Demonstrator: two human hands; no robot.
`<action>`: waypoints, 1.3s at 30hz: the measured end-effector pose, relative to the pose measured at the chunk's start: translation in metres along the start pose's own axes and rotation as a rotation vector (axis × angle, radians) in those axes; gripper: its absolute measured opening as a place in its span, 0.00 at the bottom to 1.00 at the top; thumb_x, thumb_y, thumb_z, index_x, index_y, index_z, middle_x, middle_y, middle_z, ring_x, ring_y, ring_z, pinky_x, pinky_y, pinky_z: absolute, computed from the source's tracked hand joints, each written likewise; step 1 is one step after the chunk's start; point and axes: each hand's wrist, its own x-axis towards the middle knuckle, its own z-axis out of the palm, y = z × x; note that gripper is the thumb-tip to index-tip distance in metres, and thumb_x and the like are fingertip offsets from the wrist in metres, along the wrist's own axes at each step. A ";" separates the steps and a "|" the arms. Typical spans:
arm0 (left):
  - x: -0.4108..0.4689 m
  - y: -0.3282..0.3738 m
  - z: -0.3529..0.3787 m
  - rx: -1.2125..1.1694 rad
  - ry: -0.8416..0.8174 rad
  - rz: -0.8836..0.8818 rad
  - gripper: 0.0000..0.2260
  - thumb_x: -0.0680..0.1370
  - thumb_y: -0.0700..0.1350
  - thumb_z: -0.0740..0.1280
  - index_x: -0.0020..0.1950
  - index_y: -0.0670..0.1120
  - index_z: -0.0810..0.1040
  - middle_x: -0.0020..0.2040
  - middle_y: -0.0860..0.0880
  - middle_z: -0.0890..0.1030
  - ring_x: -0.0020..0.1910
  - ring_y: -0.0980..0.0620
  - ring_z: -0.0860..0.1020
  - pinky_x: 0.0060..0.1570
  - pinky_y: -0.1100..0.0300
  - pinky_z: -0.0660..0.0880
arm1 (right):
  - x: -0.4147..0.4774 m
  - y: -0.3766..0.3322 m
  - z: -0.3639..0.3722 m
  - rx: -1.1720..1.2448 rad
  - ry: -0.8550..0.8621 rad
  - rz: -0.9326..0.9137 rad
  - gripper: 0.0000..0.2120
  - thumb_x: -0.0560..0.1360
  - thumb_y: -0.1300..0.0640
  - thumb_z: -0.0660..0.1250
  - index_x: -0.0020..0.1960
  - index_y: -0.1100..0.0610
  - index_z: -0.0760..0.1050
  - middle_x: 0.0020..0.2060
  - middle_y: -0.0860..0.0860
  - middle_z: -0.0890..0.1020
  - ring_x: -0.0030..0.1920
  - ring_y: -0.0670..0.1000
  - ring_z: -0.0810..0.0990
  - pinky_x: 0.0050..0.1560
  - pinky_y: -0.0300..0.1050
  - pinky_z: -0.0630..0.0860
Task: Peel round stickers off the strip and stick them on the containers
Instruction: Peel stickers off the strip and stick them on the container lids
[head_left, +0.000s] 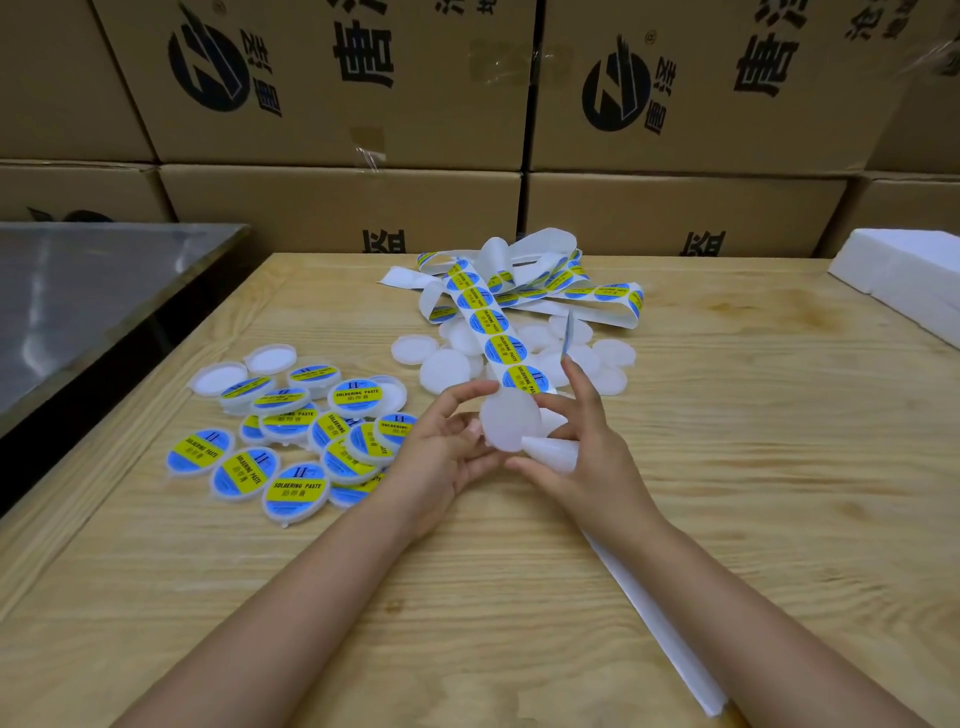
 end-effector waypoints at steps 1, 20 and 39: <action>0.000 -0.001 0.000 -0.009 -0.002 -0.009 0.17 0.78 0.29 0.54 0.56 0.46 0.75 0.49 0.41 0.81 0.46 0.47 0.82 0.46 0.54 0.80 | 0.000 0.000 0.000 0.001 0.013 0.006 0.49 0.64 0.50 0.76 0.69 0.28 0.46 0.55 0.22 0.71 0.44 0.40 0.78 0.46 0.30 0.72; 0.004 0.002 -0.002 -0.209 0.144 -0.057 0.10 0.81 0.38 0.55 0.53 0.41 0.76 0.51 0.44 0.81 0.45 0.46 0.82 0.37 0.50 0.81 | 0.004 -0.015 -0.007 0.468 0.035 0.108 0.13 0.73 0.53 0.67 0.56 0.47 0.69 0.55 0.50 0.78 0.50 0.52 0.83 0.49 0.42 0.76; 0.006 0.001 0.003 -0.188 0.100 -0.013 0.09 0.81 0.41 0.56 0.53 0.42 0.75 0.46 0.46 0.84 0.41 0.50 0.84 0.32 0.57 0.79 | 0.015 -0.034 -0.036 0.871 0.149 0.247 0.04 0.73 0.61 0.66 0.48 0.57 0.75 0.41 0.53 0.78 0.34 0.52 0.77 0.36 0.45 0.77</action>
